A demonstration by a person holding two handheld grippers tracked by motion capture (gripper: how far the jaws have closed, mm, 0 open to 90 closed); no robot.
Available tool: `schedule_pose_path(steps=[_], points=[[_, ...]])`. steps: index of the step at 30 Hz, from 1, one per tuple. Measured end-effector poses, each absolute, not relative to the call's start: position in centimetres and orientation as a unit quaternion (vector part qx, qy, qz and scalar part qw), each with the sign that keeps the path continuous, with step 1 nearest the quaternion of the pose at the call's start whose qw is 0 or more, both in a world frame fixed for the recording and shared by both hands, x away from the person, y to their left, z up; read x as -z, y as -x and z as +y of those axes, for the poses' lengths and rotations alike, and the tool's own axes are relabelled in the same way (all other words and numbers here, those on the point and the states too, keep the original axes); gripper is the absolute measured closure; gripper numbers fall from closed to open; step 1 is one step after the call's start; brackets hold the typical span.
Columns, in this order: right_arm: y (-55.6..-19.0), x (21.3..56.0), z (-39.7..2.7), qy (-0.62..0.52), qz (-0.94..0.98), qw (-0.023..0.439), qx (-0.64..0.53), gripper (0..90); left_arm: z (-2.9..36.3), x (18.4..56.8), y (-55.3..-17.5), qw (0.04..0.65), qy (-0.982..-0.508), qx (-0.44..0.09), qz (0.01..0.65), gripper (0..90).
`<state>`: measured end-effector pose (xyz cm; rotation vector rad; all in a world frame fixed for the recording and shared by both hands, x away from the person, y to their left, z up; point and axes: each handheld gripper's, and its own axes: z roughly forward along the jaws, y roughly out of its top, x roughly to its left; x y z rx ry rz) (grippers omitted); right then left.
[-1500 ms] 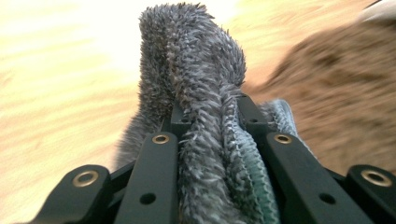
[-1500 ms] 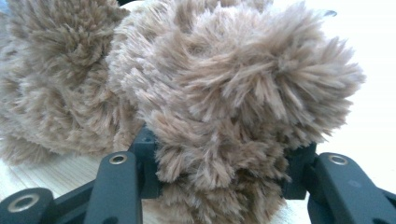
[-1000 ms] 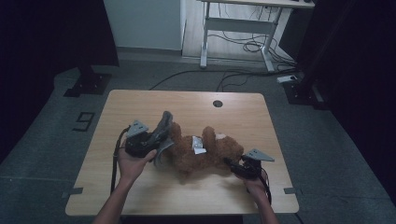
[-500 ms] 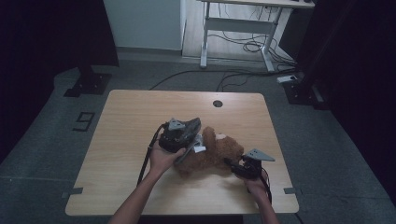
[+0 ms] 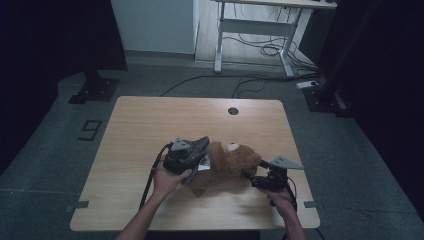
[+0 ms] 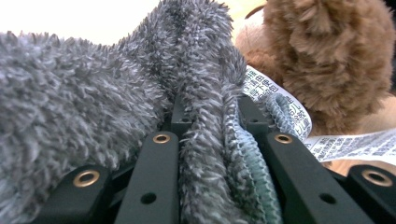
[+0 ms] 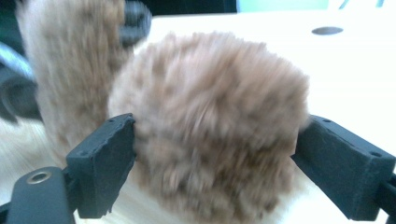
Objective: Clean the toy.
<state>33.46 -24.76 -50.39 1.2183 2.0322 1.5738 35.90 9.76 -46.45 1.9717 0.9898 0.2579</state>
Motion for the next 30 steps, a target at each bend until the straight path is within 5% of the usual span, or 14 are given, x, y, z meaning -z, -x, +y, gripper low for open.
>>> schedule_pose_path(steps=[9,18,25,30], points=[[-36.0,47.5,-23.0,-0.421,0.728,0.132,-0.525,0.3,10.0,46.8,-33.0,0.455,-0.802,-0.104,0.372,73.7],[-35.8,51.5,-22.5,-0.432,0.767,0.041,-0.472,0.5,10.3,48.0,-31.1,0.478,-0.798,-0.086,0.357,73.5],[-34.9,51.8,-22.5,-0.414,0.77,0.062,-0.482,32.4,10.0,47.7,-31.1,0.474,-0.797,-0.12,0.355,73.4],[-35.9,51.9,-21.4,-0.417,0.752,0.103,-0.499,40.6,10.2,47.1,-33.2,0.466,-0.794,-0.141,0.364,73.5]])
